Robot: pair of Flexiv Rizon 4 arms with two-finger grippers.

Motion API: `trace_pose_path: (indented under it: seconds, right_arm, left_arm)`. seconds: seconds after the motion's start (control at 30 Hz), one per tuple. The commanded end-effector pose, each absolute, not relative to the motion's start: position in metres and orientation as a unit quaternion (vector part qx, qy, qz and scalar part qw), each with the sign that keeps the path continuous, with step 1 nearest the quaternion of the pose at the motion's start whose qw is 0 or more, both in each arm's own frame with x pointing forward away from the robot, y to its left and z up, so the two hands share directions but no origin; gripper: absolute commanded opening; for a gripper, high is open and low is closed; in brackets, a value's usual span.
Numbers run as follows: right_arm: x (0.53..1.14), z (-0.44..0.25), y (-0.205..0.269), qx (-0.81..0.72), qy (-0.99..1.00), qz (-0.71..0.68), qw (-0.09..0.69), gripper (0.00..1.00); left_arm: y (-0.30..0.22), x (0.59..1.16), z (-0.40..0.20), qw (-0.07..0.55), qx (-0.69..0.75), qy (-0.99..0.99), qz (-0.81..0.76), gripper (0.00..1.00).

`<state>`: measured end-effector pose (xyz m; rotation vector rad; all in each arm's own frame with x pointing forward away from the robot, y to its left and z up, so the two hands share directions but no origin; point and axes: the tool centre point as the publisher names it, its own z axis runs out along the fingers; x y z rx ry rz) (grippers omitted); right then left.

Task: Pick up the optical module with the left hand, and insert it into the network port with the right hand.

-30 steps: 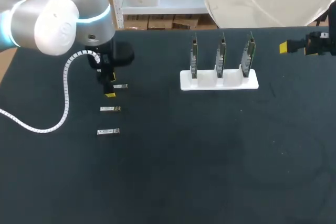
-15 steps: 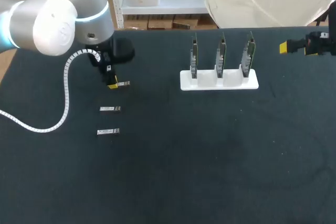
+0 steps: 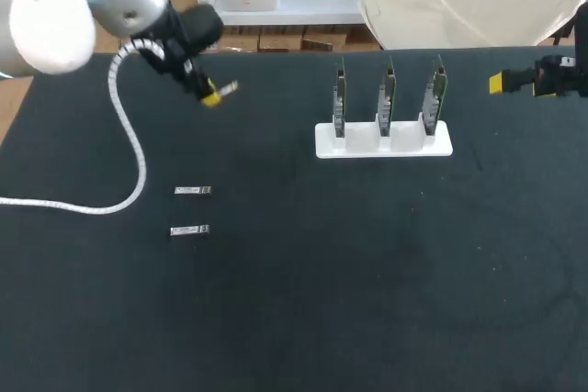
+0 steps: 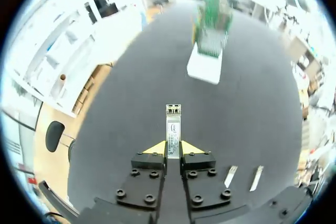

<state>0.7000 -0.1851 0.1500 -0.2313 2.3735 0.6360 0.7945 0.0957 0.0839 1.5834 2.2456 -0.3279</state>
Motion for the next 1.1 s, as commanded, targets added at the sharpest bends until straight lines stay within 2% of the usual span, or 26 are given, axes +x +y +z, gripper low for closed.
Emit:
trace_pose_path:
  seconds: [0.03, 0.27, 0.9, 1.1]
  right_arm:
    - [0.700, 0.150, -0.185, -0.088, 0.908, 0.243, 0.330, 1.00]
    - [0.700, 0.150, -0.185, -0.088, 0.908, 0.243, 0.330, 1.00]
    - [0.700, 0.150, -0.185, -0.088, 0.908, 0.243, 0.330, 1.00]
    - [0.700, 0.150, -0.185, -0.088, 0.908, 0.243, 0.330, 1.00]
  left_arm:
    - [0.100, 0.793, 0.132, 0.314, 0.462, 0.791, -0.248, 0.00]
    - [0.088, 0.796, 0.186, 0.389, 0.422, 0.762, -0.300, 0.00]
    - [0.088, 0.793, 0.187, 0.396, 0.418, 0.759, -0.303, 0.00]
    - [0.050, 0.799, 0.204, 0.436, 0.448, 0.704, -0.337, 0.00]
